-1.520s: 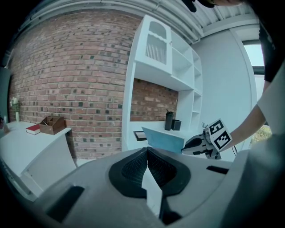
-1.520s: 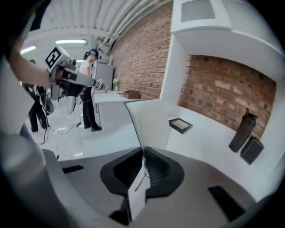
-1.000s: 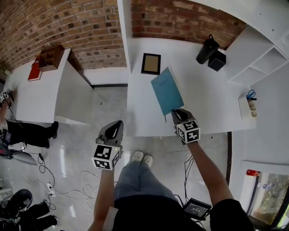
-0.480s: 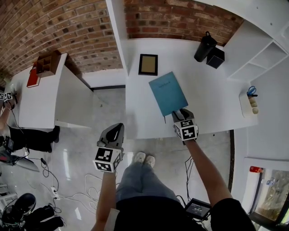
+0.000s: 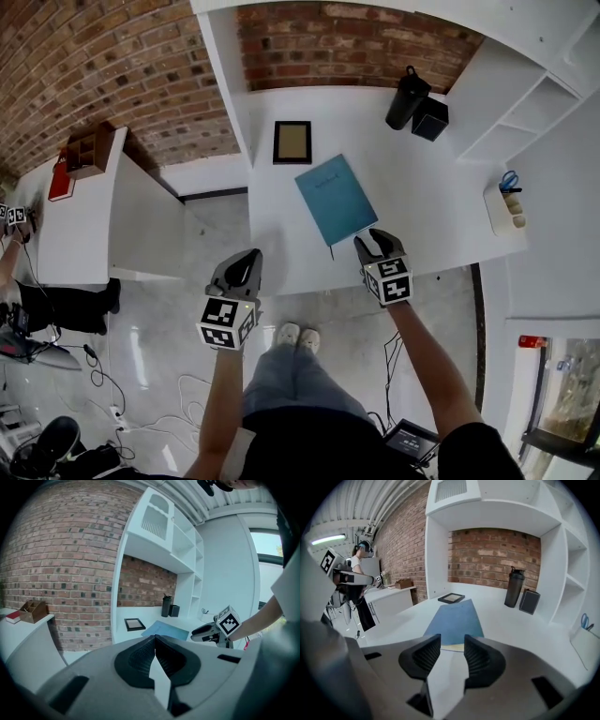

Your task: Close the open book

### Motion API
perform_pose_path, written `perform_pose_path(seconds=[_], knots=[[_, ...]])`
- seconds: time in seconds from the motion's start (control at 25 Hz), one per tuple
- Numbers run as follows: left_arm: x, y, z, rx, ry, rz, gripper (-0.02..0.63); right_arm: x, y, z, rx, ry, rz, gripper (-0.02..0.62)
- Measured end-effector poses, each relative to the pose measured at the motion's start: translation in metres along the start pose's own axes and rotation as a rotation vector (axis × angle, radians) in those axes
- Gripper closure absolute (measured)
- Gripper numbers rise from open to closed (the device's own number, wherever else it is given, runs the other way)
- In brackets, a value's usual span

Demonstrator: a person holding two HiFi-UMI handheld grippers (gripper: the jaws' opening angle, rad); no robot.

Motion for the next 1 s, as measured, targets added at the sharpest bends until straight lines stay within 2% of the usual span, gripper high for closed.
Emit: perform_pose_path(seconds=[0.24,0.44,0.68,0.84,1.0], knots=[[0.017,0.032,0.034,0.045,0.061,-0.076,0.597,0.030,-0.048,0.037,0.160,0.050,-0.107,0.451],[0.036,0.049,0.072,0.108,0.122,-0.131,0.597,0.057,-0.101,0.073,0.316,0.122,-0.214,0.490],[0.061,0.058,0.121,0.197,0.194,-0.185,0.597,0.079,-0.166,0.108,0.476,0.151,-0.334,0.560],[0.076,0.060,0.149,0.256,0.235,-0.211,0.597,0.093,-0.197,0.123,0.551,0.166,-0.398,0.591],[0.086,0.062,0.172,0.300,0.264,-0.229,0.597,0.103,-0.219,0.131,0.596,0.180,-0.440,0.595]])
Point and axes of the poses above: the fingertips, and each gripper's own axes: y forward along the fingers, x to its right, z out of its top, the point moved 3 cm from there along -y, backward along the fingers, and after that the axes turned 10 degrees about -z, right-handed, at the moved point
